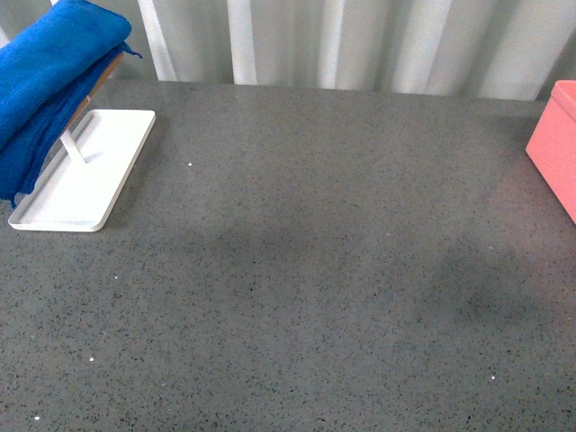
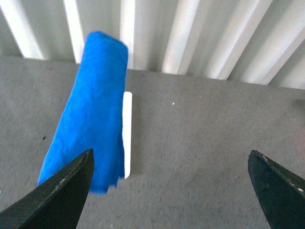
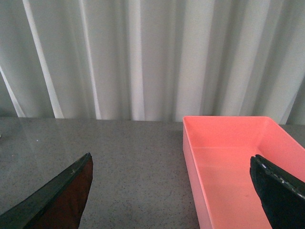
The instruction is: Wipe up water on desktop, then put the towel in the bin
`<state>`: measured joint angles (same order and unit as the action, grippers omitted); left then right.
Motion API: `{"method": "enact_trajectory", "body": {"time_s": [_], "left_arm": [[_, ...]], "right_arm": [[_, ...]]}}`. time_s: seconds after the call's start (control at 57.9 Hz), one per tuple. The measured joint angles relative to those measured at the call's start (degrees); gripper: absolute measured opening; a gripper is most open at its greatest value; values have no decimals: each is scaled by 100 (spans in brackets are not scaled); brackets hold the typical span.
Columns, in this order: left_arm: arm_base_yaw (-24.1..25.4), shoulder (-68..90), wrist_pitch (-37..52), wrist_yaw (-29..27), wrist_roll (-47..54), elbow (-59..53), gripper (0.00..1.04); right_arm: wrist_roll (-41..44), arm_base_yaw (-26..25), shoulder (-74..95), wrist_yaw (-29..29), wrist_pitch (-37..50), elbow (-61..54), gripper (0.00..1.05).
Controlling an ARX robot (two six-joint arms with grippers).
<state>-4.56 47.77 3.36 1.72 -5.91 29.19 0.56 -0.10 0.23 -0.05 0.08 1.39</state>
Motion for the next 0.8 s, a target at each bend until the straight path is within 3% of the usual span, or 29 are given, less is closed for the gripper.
{"method": "enact_trajectory", "body": {"time_s": [0.173, 0.415, 0.795], "left_arm": [[-293, 1976, 306, -96, 555, 1565, 98], [-610, 4529, -208, -481, 1394, 3628, 98], [214, 6389, -540, -1174, 1421, 4865, 98]], "right_arm": [[0, 0, 0, -2, 0, 0, 98], [0, 0, 0, -2, 0, 0, 98], [0, 0, 0, -2, 0, 0, 98]]}}
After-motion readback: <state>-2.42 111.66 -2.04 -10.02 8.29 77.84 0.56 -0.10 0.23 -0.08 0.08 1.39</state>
